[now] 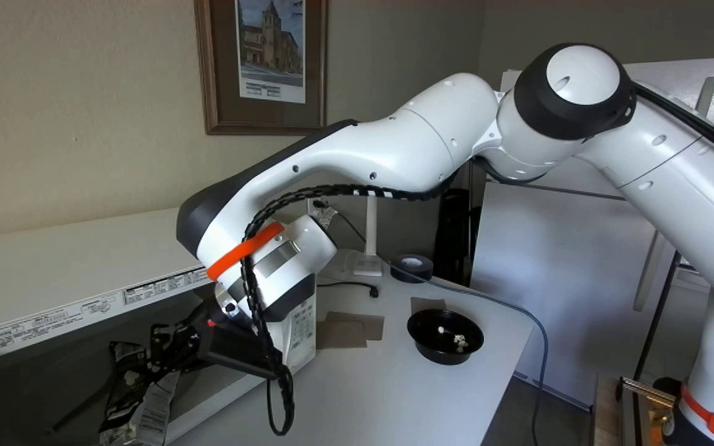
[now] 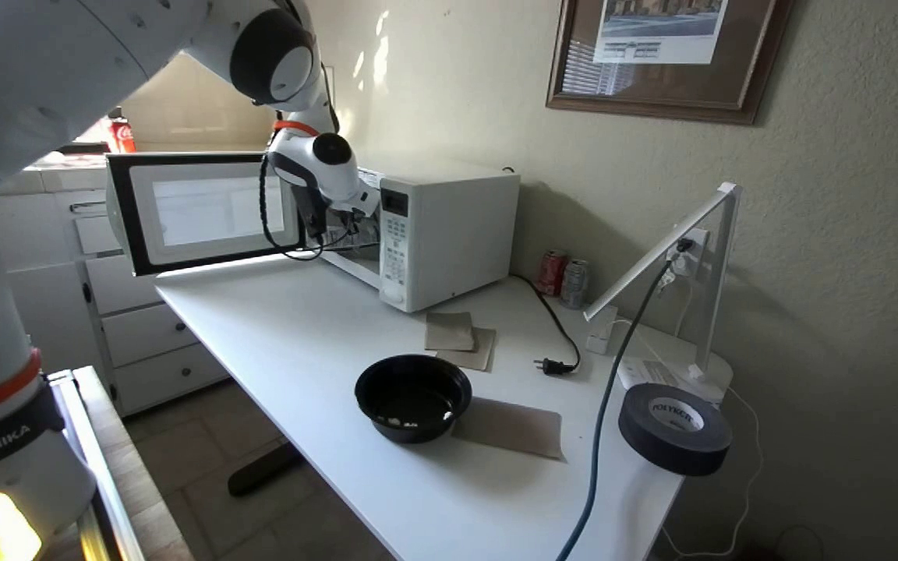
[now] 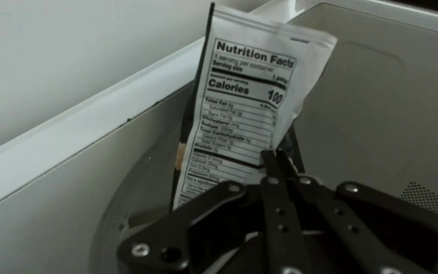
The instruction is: Open the microwave by pushing the right corner button, pick up the black and white packet and put it into the microwave, close the microwave door
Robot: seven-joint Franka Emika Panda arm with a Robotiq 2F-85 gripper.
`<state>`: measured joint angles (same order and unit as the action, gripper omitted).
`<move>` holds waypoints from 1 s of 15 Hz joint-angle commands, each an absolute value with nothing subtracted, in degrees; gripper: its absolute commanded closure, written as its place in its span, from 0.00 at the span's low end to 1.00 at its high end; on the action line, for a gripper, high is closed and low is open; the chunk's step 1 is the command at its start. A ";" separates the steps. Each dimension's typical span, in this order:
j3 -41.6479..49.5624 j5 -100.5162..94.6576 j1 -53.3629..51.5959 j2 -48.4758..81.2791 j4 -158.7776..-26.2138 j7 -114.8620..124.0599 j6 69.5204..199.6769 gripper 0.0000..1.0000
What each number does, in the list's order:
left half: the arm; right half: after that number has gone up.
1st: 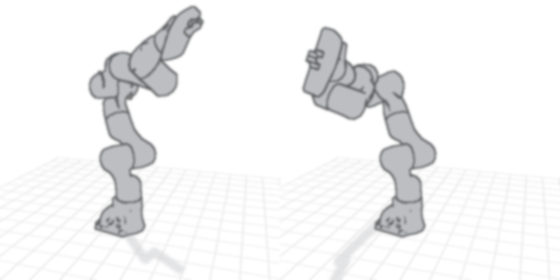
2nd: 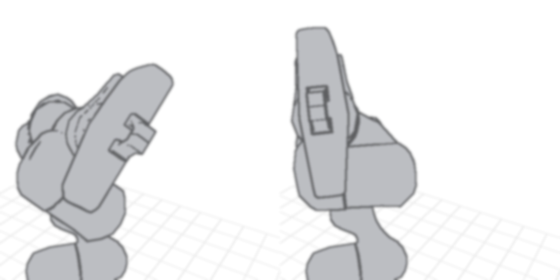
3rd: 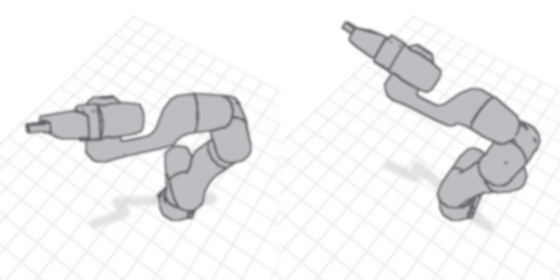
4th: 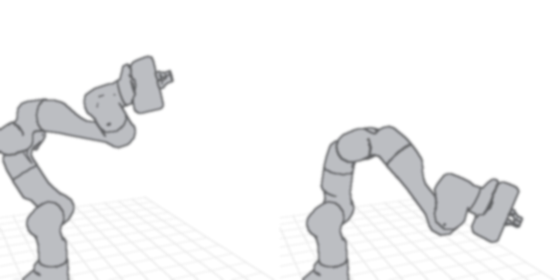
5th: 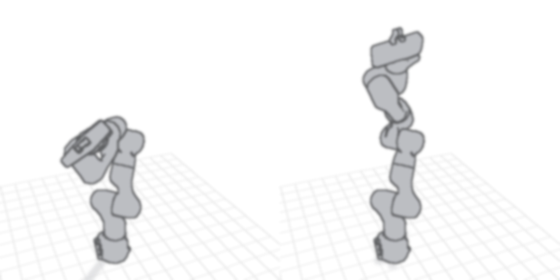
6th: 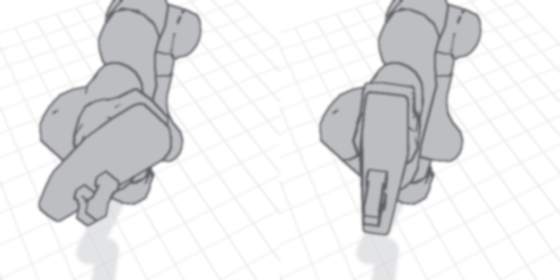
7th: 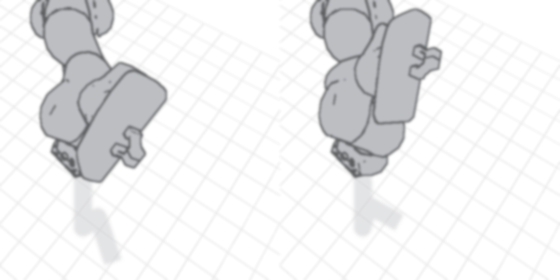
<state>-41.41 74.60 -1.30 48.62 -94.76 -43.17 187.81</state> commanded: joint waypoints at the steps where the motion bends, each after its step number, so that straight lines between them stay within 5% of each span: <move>1: -44.94 74.52 -0.34 54.25 -89.19 -45.89 191.20 1.00; 8: -47.35 72.14 -0.90 59.64 -83.69 -46.25 194.16 1.00; 10: -47.79 71.47 -0.76 60.52 -83.39 -46.09 194.39 0.72; 15: -48.43 70.61 -0.29 60.99 -83.77 -45.70 194.18 0.35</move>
